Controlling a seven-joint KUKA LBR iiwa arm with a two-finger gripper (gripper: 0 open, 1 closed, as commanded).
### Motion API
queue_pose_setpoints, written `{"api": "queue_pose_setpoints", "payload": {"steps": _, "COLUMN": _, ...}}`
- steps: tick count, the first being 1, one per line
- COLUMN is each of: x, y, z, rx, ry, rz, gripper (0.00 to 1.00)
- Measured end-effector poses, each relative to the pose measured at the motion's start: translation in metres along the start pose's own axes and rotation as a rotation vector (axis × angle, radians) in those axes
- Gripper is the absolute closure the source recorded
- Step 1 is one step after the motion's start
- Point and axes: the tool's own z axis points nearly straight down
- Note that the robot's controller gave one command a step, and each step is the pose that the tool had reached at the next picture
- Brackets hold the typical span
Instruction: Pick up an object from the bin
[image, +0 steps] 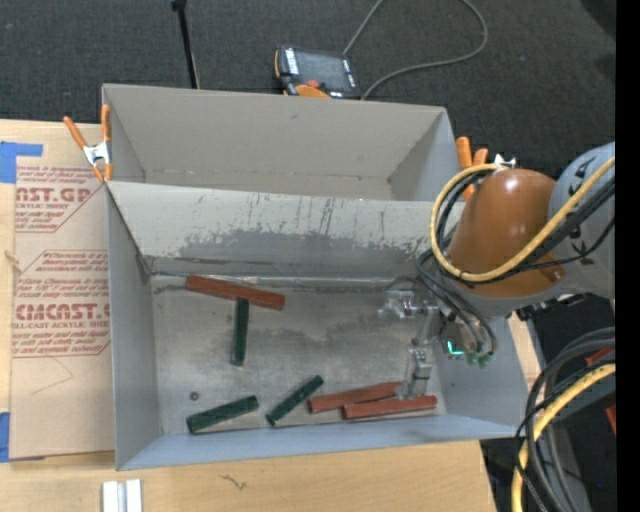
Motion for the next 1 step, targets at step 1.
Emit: {"api": "queue_pose_setpoints", "payload": {"steps": 1, "x": 0.0094, "y": 0.0569, "z": 0.0955, "rx": -0.002, "ry": 0.0, "rz": 0.109, "gripper": 0.0}}
